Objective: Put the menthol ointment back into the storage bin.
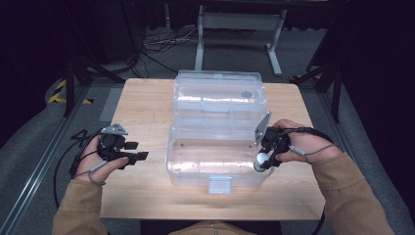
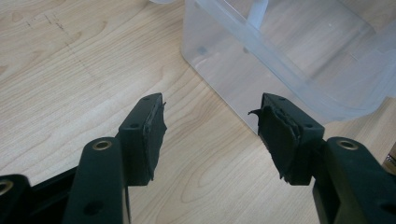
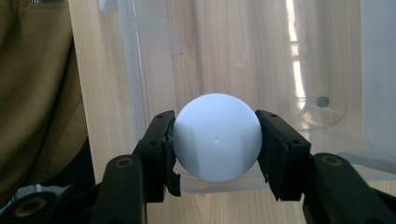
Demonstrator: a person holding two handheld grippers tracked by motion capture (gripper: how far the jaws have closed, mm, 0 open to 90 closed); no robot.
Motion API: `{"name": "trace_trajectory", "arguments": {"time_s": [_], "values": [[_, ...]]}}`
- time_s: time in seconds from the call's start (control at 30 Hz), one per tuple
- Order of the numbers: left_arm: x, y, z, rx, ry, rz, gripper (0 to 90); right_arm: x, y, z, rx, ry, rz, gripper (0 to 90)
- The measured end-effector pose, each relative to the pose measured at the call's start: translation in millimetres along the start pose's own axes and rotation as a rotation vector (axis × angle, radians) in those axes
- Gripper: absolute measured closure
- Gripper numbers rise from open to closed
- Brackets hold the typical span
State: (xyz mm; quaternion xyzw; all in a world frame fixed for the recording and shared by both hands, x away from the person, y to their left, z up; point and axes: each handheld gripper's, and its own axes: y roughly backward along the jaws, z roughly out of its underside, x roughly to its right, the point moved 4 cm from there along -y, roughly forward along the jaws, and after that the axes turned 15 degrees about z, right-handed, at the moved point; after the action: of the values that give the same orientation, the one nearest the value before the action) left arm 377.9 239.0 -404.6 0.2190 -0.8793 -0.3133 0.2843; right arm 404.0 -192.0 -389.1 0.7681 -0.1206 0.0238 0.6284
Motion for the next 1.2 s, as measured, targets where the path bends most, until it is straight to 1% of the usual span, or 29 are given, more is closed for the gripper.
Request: {"name": "trace_trajectory", "arguments": {"time_s": [0.2, 0.27, 0.3, 0.37, 0.53, 0.63, 0.73, 0.8, 0.87, 0.93, 1.13, 1.2], "values": [[-0.5, -0.2, 0.2, 0.001, -0.001, -0.001, 41.6, -0.9, -6.5, -0.3, -0.007, 0.003, -0.001, 50.3], [-0.6, -0.1, 0.2, 0.001, 0.0, -0.001, 41.6, -1.2, -8.2, 0.1, -0.02, -0.002, -0.001, 50.3], [-0.4, -0.2, 0.4, 0.002, 0.003, 0.002, 41.6, -0.6, -9.5, 0.0, -0.018, 0.009, -0.004, 50.3], [-0.8, -0.1, 0.4, 0.002, 0.001, -0.001, 41.6, -1.5, -11.0, 0.1, -0.026, 0.001, -0.003, 50.3], [-0.6, -0.4, 0.6, -0.001, 0.005, 0.003, 41.6, -1.8, -16.4, -0.4, -0.027, 0.018, -0.005, 50.3], [-0.7, -0.5, 0.7, -0.001, 0.004, 0.004, 41.6, -2.8, -18.4, -0.4, -0.044, 0.011, -0.005, 50.3], [-1.0, -0.6, 0.7, -0.001, 0.003, 0.002, 41.6, -3.1, -21.6, -0.9, -0.039, 0.015, -0.008, 50.3], [-1.0, -0.7, 0.7, 0.0, 0.003, 0.002, 41.5, -3.9, -23.5, -1.0, -0.054, 0.016, -0.01, 50.2], [-1.2, -0.8, 0.7, -0.002, 0.001, 0.002, 41.5, -4.2, -26.2, -1.4, -0.048, 0.02, -0.009, 50.2], [-1.4, -1.0, 1.0, -0.003, 0.006, 0.002, 41.5, -4.6, -27.5, -1.4, -0.062, 0.017, -0.012, 50.2], [-2.3, -1.4, 1.2, -0.003, 0.003, 0.001, 41.5, -5.0, -32.2, -1.9, -0.062, 0.026, -0.012, 50.3], [-2.4, -1.5, 1.2, -0.003, 0.004, 0.001, 41.2, -5.8, -34.2, -1.7, -0.07, 0.02, -0.011, 50.2]]}}
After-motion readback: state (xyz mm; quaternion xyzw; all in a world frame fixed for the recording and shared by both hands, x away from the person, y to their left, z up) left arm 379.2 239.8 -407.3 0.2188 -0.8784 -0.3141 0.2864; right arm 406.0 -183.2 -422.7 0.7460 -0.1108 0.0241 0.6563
